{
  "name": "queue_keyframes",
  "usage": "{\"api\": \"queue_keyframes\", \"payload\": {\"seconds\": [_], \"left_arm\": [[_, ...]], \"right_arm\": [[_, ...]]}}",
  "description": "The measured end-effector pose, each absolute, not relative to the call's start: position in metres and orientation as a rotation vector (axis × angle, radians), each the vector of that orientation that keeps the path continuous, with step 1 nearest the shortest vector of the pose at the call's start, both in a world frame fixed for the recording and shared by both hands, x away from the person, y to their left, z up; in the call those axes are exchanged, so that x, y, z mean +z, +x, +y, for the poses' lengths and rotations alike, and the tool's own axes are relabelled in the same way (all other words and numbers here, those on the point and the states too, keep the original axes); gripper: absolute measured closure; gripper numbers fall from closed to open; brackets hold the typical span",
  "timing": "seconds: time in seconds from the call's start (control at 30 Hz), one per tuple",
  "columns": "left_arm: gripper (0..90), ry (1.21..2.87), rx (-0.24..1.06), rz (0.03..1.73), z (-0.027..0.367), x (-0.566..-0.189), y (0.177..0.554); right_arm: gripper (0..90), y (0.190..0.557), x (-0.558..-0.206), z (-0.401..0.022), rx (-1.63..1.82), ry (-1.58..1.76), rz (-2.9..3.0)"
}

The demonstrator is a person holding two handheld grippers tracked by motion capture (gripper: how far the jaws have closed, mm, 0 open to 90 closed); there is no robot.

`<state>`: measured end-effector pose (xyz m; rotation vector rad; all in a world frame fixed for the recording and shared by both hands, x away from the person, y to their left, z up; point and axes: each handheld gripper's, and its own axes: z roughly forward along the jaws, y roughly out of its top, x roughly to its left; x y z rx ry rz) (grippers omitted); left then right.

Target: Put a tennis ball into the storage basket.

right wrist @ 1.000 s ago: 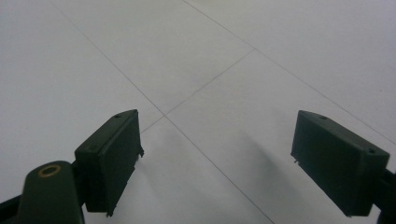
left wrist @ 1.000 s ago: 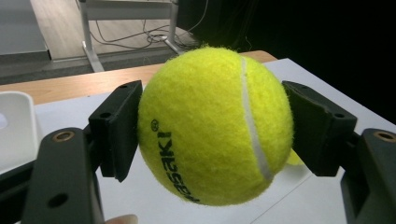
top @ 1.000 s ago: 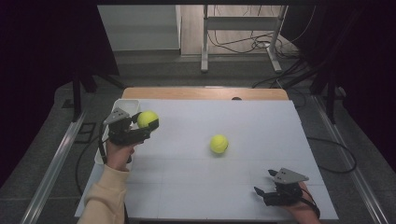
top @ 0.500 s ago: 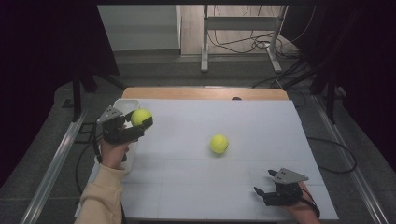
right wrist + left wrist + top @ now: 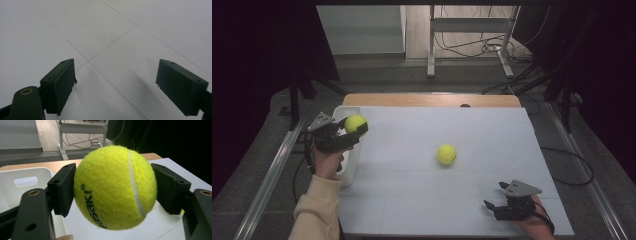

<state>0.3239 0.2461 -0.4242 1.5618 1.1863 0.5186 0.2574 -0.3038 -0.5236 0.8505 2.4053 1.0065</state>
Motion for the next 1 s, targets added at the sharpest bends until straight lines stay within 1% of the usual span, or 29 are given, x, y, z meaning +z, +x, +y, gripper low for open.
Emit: {"api": "queue_keyframes", "payload": {"seconds": [1.0], "left_arm": [[25.8,1.511,0.558,1.259,0.268,-0.426,0.326]], "right_arm": [[16.6,0.258,-0.524,-0.304,0.996,0.851,2.407]]}}
